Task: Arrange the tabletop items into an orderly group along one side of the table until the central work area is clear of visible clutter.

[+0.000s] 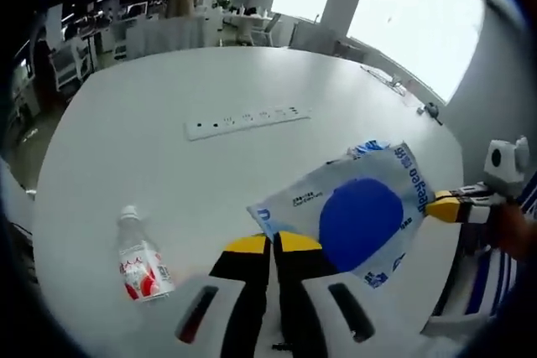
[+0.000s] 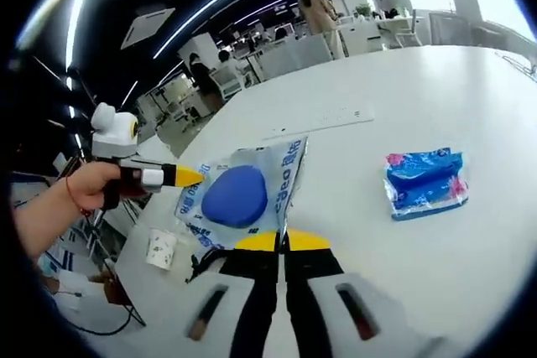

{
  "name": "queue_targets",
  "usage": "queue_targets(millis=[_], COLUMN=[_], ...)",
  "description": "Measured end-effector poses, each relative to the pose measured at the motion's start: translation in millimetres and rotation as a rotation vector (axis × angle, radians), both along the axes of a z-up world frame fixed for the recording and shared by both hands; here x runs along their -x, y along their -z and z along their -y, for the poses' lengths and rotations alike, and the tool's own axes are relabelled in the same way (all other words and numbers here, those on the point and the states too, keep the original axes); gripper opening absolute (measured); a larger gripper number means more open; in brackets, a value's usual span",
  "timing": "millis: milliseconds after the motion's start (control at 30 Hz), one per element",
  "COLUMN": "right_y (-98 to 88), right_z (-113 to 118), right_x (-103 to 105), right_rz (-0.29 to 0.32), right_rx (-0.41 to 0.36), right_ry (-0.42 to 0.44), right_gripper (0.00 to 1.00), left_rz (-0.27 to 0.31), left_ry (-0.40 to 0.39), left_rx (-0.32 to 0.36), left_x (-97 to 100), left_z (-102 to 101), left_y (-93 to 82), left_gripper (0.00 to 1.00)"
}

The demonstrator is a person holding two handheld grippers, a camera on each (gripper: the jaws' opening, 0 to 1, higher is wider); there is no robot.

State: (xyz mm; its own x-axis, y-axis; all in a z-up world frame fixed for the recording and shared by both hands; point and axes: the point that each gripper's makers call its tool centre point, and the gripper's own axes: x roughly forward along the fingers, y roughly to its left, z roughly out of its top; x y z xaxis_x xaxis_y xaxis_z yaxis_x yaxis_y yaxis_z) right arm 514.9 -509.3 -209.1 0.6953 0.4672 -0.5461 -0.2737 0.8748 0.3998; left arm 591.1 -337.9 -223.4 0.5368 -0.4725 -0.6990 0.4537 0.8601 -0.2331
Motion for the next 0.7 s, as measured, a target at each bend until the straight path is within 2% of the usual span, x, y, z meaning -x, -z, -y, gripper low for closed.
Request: queue_targets(millis=[233,400,700], right_y=[-3.0,0.9,22.1], right_z=[19,27,34], right_x=[-24,-34,-48], right_rz=[0.024,0.024,0.001], right_rx=[0.018,0.029,0.048], right_ry=[0.046,0.063,0.093], right_gripper=[0.0,0.0,0.0], left_rz=[0.021,0.024,0.004], left_ry=[-0.018,-0.021,-0.034], left_rx=[0.025,0.026,0.034], left_x=[-9.1,-16.6,-31.5], left_z=[15,22,29], left_y=[-6.3,-2.7,13.3], left_gripper=[0.0,0.0,0.0])
